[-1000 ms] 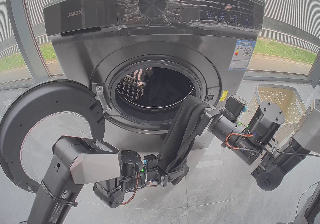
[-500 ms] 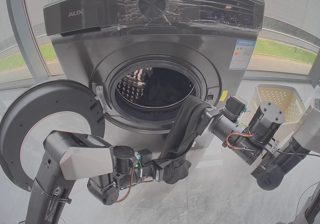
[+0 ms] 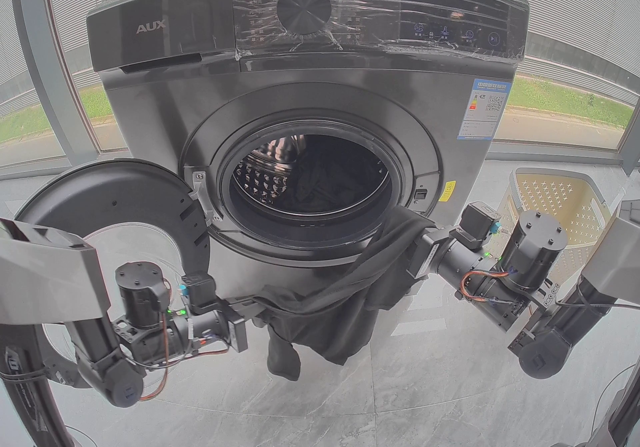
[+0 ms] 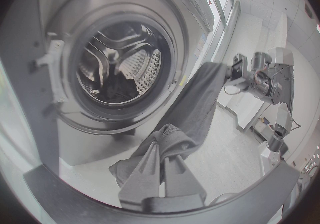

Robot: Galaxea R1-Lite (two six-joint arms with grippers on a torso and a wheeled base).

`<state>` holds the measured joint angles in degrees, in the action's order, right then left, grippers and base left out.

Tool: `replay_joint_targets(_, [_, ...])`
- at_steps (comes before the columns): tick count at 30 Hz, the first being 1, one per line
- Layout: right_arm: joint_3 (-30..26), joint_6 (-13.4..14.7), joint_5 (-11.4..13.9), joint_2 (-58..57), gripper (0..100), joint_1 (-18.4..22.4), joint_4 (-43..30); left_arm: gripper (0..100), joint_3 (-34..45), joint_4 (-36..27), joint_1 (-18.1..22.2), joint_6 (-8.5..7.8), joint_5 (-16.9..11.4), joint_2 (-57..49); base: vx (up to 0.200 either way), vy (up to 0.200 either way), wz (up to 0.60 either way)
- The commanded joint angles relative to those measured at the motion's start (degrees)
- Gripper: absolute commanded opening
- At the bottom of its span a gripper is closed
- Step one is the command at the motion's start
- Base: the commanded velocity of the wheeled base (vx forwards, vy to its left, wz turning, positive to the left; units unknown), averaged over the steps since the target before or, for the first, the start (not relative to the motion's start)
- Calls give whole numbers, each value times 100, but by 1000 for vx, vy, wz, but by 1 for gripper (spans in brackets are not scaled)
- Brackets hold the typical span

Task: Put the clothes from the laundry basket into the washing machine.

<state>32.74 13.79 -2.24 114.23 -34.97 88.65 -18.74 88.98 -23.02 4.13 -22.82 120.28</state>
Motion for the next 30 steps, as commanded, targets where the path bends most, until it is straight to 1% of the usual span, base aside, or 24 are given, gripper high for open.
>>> replay_joint_targets(1, [-225, -43, 5, 144, 0, 228, -6, 0, 380, 23, 403, -176, -47, -761, 0, 0, 0])
replay_joint_targets(3, [-242, -60, 13, 144, 0, 298, -6, 0, 371, 23, 517, -255, -47, -831, 0, 0, 0])
replay_joint_targets(5, [-339, -60, 13, 161, 0, 342, -6, 0, 371, 23, 658, -255, -82, -928, 0, 0, 0])
replay_joint_targets(7, [-444, -69, 57, 161, 0, 360, -6, 0, 300, 14, 772, -194, -109, -1068, 0, 0, 0])
replay_joint_targets(9, [-497, -69, 84, 179, 0, 360, -6, 0, 195, 14, 807, -176, -117, -1156, 0, 0, 0])
replay_joint_targets(12, [-629, -87, 101, 197, 0, 342, -6, 0, 169, 14, 772, -167, -109, -1235, 0, 0, 0])
replay_joint_targets(14, [-726, -148, 145, 197, 0, 316, 3, 0, 177, 14, 737, -202, -100, -1306, 0, 0, 0])
replay_joint_targets(15, [-770, -183, 216, 197, 0, 307, 3, 0, 177, 14, 720, -237, -100, -1323, 0, 0, 0])
replay_joint_targets(17, [-857, -183, 295, 197, 0, 307, 3, 0, 169, 14, 623, -229, -82, -1420, 0, 0, 0])
replay_joint_targets(19, [-901, -183, 312, 188, 0, 298, 3, 0, 169, 14, 570, -167, -82, -1561, 0, 0, 0])
replay_joint_targets(21, [-954, -192, 303, 179, 0, 316, 3, 0, 169, 14, 517, -150, -91, -1657, 0, 0, 0])
replay_joint_targets(24, [-954, -219, 312, 153, 0, 351, 3, 0, 169, 14, 482, -150, -91, -1701, 0, 0, 0])
replay_joint_targets(26, [-963, -342, 312, 100, 0, 369, 3, 0, 151, 14, 473, -150, -91, -1719, 0, 0, 0])
replay_joint_targets(30, [-972, -368, 312, 65, 0, 369, 3, 0, 98, 14, 473, -150, -91, -1745, 0, 0, 0])
